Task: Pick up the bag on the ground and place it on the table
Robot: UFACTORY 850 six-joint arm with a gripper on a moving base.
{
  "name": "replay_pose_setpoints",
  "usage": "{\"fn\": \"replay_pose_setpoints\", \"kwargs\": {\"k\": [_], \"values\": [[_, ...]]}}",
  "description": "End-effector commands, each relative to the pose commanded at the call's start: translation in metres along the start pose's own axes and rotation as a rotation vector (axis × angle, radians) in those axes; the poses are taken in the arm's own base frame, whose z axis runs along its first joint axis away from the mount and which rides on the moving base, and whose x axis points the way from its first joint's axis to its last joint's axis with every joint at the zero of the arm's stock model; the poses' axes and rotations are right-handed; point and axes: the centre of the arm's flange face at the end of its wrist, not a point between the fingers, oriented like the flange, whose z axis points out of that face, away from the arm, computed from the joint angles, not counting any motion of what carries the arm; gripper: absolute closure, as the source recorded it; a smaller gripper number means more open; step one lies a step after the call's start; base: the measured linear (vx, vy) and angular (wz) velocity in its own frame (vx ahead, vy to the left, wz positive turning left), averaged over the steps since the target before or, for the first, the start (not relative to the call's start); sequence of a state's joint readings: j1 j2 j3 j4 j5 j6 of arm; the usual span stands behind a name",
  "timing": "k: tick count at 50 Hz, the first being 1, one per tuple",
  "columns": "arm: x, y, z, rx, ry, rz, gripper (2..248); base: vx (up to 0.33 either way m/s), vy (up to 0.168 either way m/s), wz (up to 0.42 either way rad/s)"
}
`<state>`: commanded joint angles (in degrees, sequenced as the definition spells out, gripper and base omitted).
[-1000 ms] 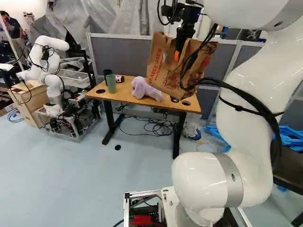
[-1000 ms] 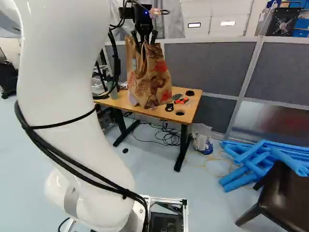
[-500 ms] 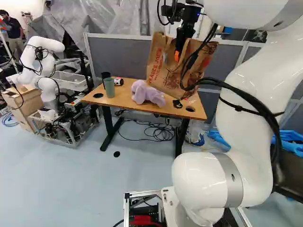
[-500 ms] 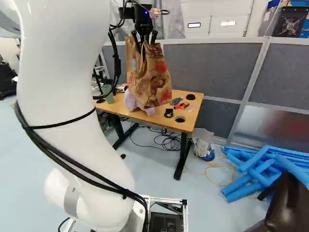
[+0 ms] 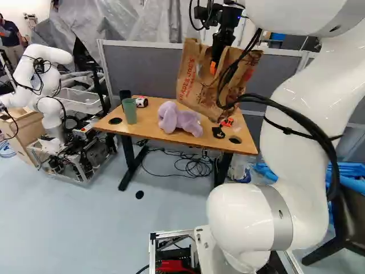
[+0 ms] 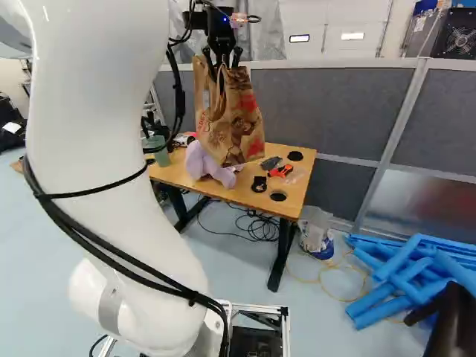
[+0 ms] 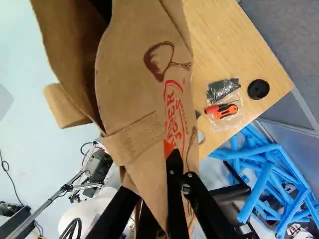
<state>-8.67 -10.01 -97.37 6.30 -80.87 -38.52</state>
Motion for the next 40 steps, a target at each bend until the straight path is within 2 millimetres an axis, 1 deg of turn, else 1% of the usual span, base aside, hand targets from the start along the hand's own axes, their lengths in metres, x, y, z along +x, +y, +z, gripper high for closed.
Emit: {"fn": "replay_pose_setpoints", "kwargs": {"k": [29, 34, 40], "values": [[0.0, 0.0, 0.0, 0.0, 0.0, 0.0, 228, 0.169, -0.002, -0.002], [0.0, 0.0, 0.0, 0.0, 0.0, 0.0, 228, 0.166, 0.026, 0.058], [0.0, 0.0, 0.0, 0.0, 0.0, 0.0, 228, 0.064, 0.041, -0.006]]}}
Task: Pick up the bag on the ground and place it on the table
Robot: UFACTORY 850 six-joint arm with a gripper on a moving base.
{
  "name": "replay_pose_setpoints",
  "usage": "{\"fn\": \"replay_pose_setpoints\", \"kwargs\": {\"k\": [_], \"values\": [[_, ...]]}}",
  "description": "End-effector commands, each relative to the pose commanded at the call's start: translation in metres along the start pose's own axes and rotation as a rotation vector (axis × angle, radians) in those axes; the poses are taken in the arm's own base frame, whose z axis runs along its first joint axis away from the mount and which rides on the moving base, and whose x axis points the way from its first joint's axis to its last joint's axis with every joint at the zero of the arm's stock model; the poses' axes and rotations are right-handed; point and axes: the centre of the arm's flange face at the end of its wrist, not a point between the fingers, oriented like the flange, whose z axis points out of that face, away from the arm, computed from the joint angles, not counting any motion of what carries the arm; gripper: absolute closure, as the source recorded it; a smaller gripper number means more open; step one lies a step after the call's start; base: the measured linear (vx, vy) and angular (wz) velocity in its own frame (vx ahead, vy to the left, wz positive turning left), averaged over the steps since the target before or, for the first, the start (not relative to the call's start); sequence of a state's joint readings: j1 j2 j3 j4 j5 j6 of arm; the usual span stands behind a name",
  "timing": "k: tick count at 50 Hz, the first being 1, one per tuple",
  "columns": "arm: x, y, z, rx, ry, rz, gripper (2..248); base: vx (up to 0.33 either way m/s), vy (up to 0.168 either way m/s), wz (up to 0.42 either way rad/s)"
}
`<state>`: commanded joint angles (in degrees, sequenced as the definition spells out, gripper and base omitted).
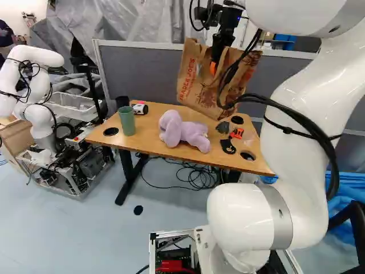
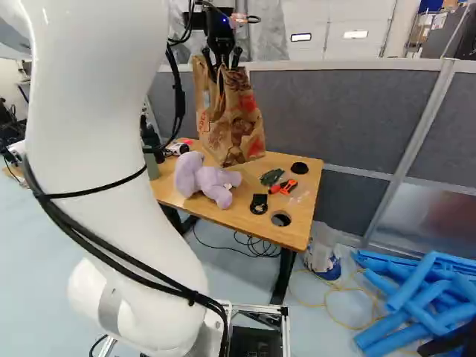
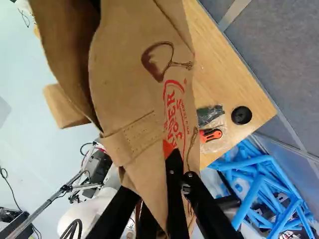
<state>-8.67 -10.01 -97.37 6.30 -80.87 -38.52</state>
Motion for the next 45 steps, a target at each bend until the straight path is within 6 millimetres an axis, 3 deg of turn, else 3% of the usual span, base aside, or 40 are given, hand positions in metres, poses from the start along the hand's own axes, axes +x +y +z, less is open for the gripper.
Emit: {"fn": "replay_pose_setpoints", "kwargs": {"k": [45], "values": [[0.0, 0.0, 0.0, 0.0, 0.0, 0.0, 228, 0.04, 0.001, -0.004]]}}
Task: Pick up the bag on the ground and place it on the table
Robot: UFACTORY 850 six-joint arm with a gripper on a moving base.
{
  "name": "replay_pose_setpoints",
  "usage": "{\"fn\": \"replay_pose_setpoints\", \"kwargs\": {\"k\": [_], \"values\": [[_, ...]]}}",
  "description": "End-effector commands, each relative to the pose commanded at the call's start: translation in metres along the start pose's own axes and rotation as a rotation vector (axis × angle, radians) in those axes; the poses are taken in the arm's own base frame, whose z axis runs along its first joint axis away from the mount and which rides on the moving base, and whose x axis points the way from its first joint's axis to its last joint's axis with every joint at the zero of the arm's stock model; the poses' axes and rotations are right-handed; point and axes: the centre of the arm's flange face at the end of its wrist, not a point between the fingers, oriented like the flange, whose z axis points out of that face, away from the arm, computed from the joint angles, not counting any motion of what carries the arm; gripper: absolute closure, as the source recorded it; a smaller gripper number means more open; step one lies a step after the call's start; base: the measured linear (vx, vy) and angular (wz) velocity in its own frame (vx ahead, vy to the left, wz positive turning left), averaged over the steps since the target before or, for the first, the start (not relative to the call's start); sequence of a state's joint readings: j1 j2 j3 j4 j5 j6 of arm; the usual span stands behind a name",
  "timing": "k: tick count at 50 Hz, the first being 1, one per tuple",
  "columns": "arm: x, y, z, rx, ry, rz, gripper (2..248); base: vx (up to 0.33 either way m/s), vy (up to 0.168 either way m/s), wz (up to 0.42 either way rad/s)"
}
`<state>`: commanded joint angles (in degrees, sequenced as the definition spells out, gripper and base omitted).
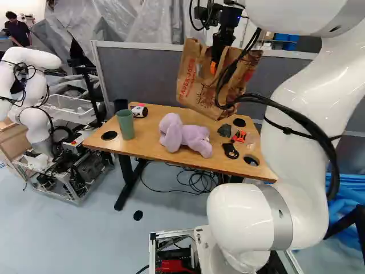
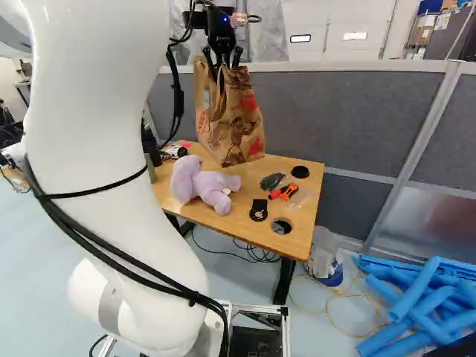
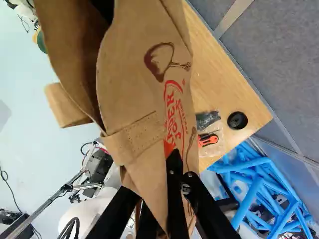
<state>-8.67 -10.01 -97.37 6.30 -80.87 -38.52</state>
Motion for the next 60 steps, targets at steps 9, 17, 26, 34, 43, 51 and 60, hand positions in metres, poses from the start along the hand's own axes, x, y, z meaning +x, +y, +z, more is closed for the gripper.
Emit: {"fn": "replay_pose_setpoints", "kwargs": {"k": [9, 17, 26, 34, 43, 51, 60], "values": [[0.0, 0.0, 0.0, 0.0, 0.0, 0.0, 228, 0.076, 0.003, -0.006], [0.004, 0.002, 0.001, -0.001, 0.001, -0.002, 228, 0.057, 0.001, -0.005], [0.008, 0.004, 0.001, -0.002, 0.003, -0.003, 228, -0.003, 0.0, 0.0], [0.011, 0.006, 0.002, -0.003, 0.004, -0.004, 228, -0.005, 0.0, 0.0], [0.02, 0.01, 0.003, -0.005, 0.008, -0.01, 228, 0.0, 0.0, 0.0], [0.031, 0.013, 0.005, -0.007, 0.012, -0.017, 228, 0.0, 0.0, 0.0], [0.046, 0.02, 0.016, -0.001, 0.006, -0.025, 228, 0.0, 0.0, 0.0]]}}
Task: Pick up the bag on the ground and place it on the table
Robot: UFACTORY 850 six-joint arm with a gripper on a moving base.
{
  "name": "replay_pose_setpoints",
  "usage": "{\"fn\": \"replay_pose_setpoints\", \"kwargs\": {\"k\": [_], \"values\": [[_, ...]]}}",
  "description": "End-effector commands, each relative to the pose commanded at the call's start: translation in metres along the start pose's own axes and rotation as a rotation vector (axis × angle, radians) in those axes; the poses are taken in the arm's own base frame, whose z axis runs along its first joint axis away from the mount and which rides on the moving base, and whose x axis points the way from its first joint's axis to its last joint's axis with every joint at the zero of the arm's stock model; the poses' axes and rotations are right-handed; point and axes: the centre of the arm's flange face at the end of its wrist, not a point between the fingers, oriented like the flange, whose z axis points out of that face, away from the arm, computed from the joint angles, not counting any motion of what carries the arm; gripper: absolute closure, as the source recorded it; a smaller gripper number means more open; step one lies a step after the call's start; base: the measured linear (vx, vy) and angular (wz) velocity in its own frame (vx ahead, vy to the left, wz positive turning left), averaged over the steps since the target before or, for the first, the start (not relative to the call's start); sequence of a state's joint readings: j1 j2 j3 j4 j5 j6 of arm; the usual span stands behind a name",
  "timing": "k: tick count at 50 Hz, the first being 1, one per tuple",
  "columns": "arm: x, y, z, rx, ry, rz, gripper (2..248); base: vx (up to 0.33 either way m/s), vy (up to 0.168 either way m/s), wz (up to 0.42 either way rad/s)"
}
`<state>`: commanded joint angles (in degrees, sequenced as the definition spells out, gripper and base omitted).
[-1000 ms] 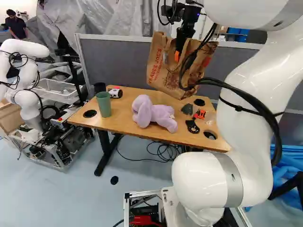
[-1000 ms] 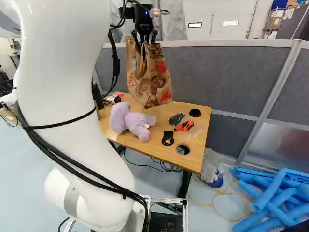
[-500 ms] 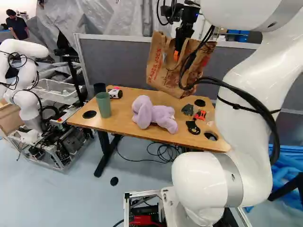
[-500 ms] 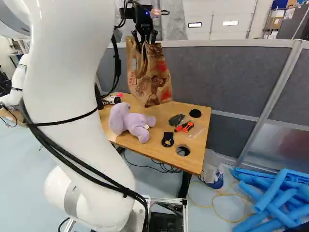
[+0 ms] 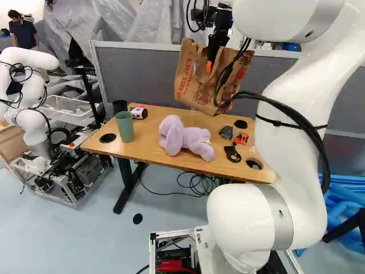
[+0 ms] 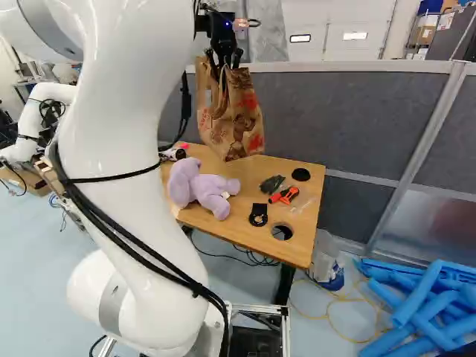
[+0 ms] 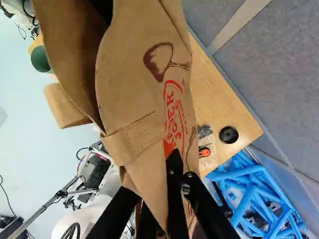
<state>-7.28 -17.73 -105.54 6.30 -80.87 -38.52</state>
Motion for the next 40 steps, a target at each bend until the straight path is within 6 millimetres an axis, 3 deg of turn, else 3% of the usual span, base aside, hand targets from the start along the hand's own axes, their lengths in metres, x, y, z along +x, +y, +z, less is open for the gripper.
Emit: {"fn": "replay_pose_setpoints", "kwargs": {"k": [15, 40], "values": [[0.021, 0.013, 0.026, 0.019, -0.023, -0.005, 228, 0.0, 0.0, 0.0], [0.034, 0.027, 0.068, 0.057, -0.073, 0.0, 228, 0.0, 0.0, 0.0]]}}
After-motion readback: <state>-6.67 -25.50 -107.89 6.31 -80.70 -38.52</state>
